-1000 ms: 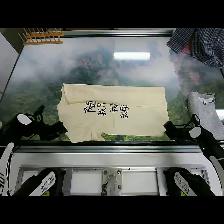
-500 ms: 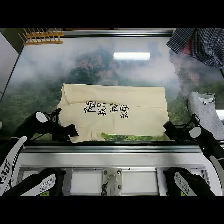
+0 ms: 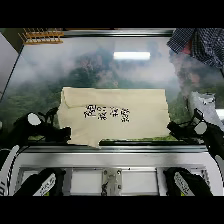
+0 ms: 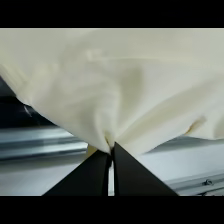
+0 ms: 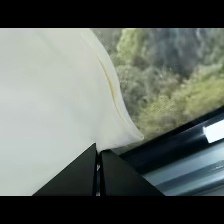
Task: Fold the clothes and pants, and hang the long-sleeved shirts on hangers.
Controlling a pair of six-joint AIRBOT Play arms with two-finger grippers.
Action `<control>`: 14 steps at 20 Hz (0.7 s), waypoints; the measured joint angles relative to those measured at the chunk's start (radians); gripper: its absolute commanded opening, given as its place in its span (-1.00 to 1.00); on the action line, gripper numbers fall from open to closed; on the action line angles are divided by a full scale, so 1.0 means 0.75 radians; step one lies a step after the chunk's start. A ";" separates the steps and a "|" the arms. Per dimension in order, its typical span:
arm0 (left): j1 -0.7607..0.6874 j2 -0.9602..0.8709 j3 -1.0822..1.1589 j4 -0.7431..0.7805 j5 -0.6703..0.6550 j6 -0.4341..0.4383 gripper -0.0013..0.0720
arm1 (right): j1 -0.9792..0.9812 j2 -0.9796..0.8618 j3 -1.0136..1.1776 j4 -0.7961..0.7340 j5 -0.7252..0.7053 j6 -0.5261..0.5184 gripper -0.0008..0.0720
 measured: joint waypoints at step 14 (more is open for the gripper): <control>-0.020 0.014 0.353 0.056 -0.172 -0.022 -0.95 | 0.099 -0.253 0.518 -0.108 0.411 -0.186 -0.96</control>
